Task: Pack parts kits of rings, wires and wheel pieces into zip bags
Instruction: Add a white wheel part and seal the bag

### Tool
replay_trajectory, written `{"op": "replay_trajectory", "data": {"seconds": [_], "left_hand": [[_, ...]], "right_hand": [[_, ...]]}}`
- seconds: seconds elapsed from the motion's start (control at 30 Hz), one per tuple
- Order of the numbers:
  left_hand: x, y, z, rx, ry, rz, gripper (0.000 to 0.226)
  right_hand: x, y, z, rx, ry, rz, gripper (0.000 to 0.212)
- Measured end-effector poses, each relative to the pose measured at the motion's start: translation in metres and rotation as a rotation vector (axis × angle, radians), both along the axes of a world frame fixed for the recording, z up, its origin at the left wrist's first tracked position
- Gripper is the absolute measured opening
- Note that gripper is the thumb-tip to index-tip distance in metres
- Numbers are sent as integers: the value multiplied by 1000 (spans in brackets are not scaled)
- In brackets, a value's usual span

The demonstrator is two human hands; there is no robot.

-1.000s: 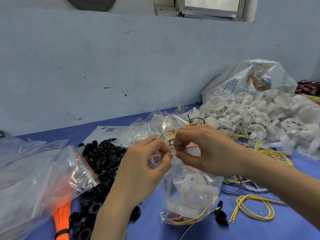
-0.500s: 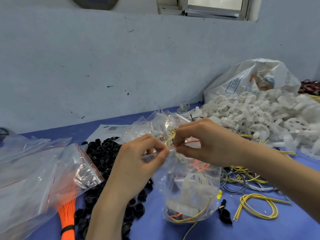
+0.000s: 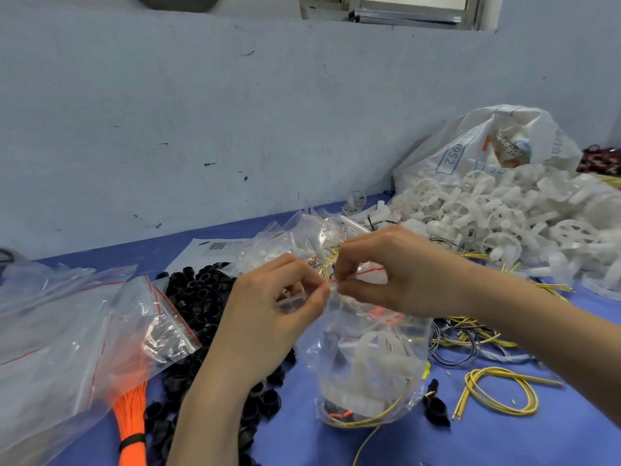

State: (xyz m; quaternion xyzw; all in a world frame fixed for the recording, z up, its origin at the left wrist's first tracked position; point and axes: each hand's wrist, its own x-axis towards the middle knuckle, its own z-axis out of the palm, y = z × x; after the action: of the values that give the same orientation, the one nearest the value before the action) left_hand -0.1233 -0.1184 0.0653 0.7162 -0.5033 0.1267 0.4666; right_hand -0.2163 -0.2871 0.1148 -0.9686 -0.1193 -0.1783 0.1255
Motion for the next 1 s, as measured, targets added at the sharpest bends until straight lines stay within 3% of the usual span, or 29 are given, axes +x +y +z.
{"op": "replay_trajectory", "data": {"seconds": [0.23,0.43,0.57,0.67,0.83,1.0], "left_hand": [[-2,-3,-2,151,-39,-30,17],[-2,2,2,126,-43,-19,18],[-4,4,-1,282,-14,11,20],[-8,5,1,286,39,-71,21],[0,18,6,224,113,-85,14],[-1,14,1,305,132,-41,19]], "right_hand": [[1,0,-3,-129,19,17,6],[-5,-9,2,-116,36,21,29],[-6,-3,-6,-143,40,58,31],[-8,-8,-9,-33,85,33,33],[-19,-20,-8,334,97,92,32],[-15,-14,-21,319,70,60,34]]}}
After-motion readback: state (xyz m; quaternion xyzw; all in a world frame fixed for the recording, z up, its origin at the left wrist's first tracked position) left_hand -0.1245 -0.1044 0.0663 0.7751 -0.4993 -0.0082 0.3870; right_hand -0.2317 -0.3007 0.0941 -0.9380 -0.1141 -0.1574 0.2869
